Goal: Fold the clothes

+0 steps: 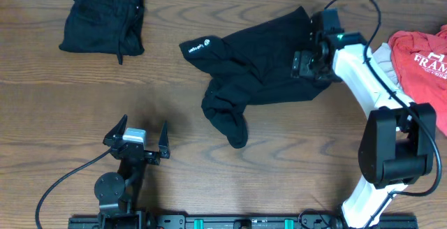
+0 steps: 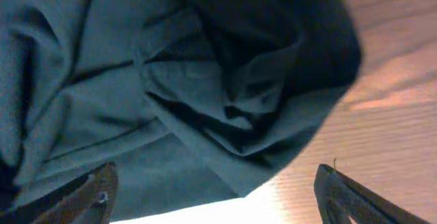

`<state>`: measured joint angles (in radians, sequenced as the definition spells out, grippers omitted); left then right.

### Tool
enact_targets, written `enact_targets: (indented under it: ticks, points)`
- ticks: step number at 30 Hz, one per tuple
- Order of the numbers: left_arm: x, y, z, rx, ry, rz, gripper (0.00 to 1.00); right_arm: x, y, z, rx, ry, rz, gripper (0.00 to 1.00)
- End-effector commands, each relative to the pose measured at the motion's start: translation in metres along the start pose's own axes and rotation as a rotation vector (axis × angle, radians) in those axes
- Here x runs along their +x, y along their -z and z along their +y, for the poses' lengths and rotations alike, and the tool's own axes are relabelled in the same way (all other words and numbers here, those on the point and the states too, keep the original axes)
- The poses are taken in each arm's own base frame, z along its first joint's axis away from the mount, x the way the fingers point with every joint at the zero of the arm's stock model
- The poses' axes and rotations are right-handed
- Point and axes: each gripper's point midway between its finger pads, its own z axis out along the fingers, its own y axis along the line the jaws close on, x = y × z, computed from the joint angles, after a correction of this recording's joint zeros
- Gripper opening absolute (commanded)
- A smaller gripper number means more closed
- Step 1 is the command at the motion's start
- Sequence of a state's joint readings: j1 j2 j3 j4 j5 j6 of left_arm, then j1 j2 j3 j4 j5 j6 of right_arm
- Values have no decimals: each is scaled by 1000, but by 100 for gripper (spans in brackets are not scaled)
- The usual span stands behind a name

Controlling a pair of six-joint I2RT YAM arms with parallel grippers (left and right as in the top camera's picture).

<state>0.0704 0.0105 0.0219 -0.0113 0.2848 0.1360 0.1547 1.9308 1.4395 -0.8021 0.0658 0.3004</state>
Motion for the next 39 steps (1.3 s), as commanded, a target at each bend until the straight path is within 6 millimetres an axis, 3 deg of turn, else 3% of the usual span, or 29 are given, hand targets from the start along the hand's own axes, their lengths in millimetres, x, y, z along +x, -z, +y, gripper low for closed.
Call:
enact_targets:
  ticks: [1,7,25,29,33,36,39]
  points:
    - [15,-1,-2,10,-6,44,98,7,-10,6,-20,57,2,85]
    - [15,-1,-2,10,-6,44,98,4,-23,8,-35,57,-49,72]
    - [15,-1,-2,10,-6,44,98,5,-66,19,-74,56,-67,68]
    - [15,-1,-2,10,-6,44,98,3,-65,19,-72,55,-75,56]
    - [15,-1,-2,10,-6,44,98,3,-64,18,-69,44,-75,30]
    - [15,-1,-2,10,-6,44,98,0,-58,17,-70,32,-82,26]
    - [15,-1,-2,10,-6,44,98,-4,-47,13,-53,29,-102,15]
